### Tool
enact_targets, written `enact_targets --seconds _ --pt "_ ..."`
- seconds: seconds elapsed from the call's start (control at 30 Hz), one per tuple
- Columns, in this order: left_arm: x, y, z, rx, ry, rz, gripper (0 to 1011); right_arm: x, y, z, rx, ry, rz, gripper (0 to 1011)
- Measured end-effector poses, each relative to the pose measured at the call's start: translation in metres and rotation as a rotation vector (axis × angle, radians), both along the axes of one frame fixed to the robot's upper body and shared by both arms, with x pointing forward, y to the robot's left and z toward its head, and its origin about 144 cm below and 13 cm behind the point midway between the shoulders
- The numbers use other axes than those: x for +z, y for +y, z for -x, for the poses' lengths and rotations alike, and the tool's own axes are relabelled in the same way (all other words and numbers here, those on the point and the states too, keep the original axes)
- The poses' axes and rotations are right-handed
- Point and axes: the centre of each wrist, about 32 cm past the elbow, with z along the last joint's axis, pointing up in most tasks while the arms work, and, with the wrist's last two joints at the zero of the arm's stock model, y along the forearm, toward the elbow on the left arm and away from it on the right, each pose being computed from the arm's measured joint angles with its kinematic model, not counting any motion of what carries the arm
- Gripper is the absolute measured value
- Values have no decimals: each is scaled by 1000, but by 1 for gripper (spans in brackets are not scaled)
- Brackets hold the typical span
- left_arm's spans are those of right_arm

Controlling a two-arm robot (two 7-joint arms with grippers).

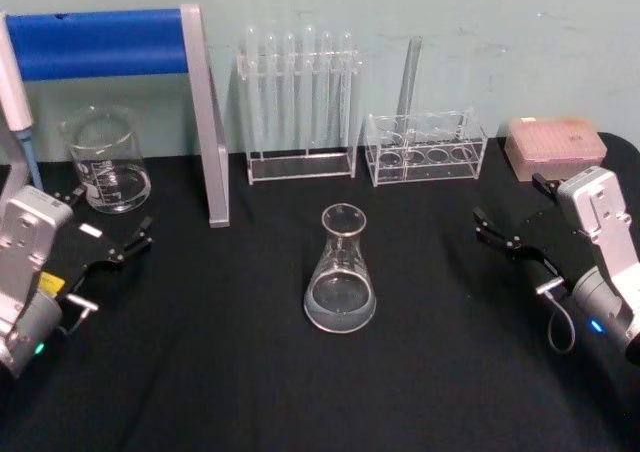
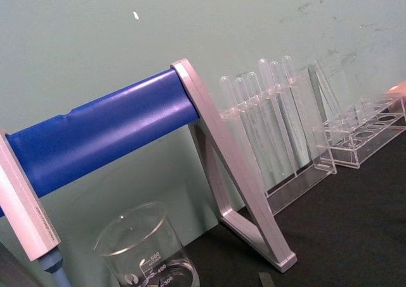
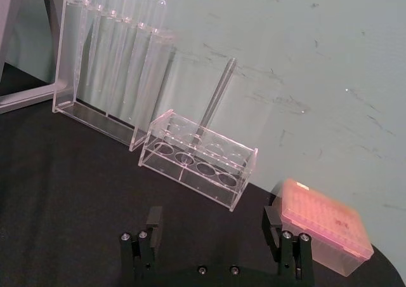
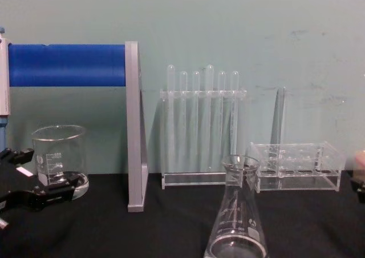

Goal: Grasp the erlenmeyer flask with one hand, shake it three times, then place it back.

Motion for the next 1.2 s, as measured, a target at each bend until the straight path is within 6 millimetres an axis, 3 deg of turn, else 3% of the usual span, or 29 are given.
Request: enact_targets --seconds 1.2 --pt "0 0 0 0 0 0 1001 0 0 0 0 0 0 1000"
